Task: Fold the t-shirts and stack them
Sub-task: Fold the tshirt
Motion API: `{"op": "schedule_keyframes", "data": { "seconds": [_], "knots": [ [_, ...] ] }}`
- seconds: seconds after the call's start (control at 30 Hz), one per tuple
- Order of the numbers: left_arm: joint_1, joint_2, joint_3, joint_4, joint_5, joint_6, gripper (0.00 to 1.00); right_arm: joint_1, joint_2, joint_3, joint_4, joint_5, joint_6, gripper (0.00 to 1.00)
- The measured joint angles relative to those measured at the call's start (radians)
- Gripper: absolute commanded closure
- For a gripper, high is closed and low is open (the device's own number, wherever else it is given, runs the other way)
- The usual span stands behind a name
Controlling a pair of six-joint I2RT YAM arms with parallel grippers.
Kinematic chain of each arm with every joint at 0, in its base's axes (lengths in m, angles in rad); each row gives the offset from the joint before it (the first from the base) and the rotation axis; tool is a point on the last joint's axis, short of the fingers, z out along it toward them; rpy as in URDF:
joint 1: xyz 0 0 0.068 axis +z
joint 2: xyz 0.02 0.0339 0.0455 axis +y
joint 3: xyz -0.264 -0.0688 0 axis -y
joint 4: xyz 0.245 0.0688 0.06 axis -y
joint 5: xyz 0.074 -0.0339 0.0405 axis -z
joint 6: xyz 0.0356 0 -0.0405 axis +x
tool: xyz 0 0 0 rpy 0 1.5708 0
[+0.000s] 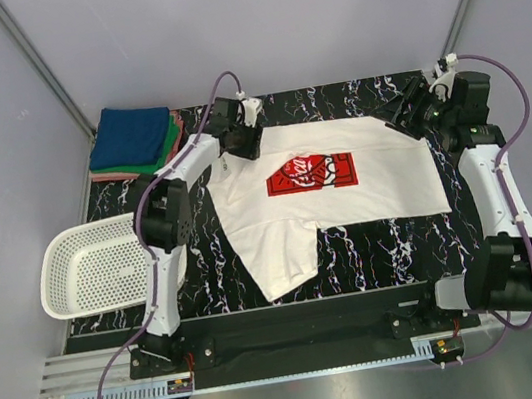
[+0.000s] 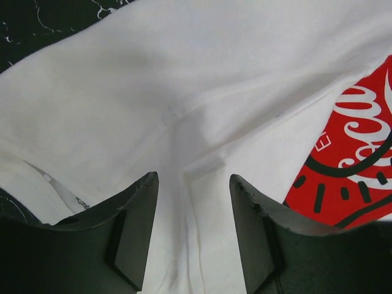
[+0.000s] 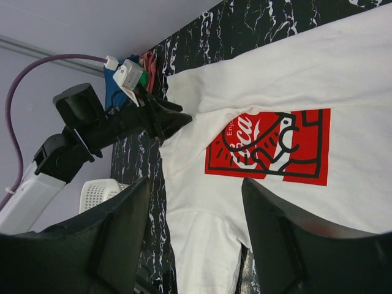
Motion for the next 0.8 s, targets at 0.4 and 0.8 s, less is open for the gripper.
{"op": "schedule_keyframes", "data": {
  "seconds": [0.4,0.8],
  "knots": [
    [-0.004,0.059,0.035,0.001,0.025,0.023,1.00,0.000,-0.011,0.000,-0.001,0.003,0.000,0.30],
    [-0.101,-0.123,-0.126,0.017,0.017,0.026,0.99,0.000,-0.019,0.000,-0.006,0.004,-0.005,0.29]
  ]
}}
